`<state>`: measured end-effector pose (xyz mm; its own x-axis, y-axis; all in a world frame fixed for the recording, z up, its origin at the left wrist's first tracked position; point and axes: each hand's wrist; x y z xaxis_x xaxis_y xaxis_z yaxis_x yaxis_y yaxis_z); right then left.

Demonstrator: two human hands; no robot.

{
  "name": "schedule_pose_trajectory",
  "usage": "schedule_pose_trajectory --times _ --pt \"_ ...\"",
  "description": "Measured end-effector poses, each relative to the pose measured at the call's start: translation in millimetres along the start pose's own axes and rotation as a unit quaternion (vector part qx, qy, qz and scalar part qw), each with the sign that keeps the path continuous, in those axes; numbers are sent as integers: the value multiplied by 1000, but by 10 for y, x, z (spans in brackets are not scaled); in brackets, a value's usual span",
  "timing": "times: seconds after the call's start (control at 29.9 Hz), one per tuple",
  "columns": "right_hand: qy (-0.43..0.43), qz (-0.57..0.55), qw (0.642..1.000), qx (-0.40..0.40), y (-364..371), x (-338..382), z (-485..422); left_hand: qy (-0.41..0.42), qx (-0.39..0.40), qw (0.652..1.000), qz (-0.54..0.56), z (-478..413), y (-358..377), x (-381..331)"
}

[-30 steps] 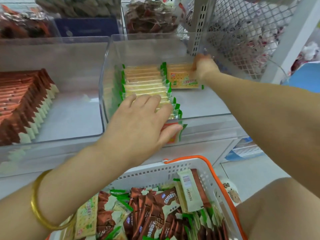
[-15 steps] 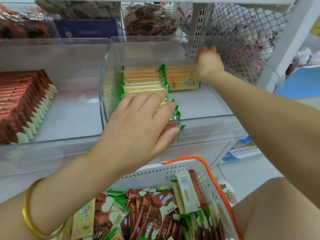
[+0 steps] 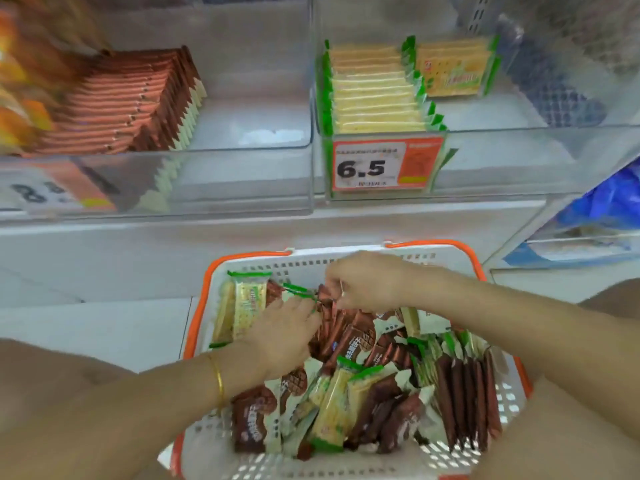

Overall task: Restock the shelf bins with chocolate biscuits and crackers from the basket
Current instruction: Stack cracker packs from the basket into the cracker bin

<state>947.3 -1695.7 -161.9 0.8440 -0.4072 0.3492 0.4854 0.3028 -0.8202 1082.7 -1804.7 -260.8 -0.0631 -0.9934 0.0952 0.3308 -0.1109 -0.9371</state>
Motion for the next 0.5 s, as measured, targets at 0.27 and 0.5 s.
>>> schedule_pose_trajectory --times 0.27,0.5 --pt "45 41 997 53 504 -346 -272 -331 51 941 43 -218 510 526" --pt "43 -4 998 46 472 -322 -334 -280 21 957 -67 -252 485 728"
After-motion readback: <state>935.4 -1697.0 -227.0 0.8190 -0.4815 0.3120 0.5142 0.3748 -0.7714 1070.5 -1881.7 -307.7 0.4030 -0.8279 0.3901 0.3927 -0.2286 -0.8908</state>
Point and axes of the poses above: each hand's wrist, its own z-axis away from the middle knuckle, its own y-axis out of the palm, x = y × z, and after that the axes turned 2 degrees about -x, right-handed
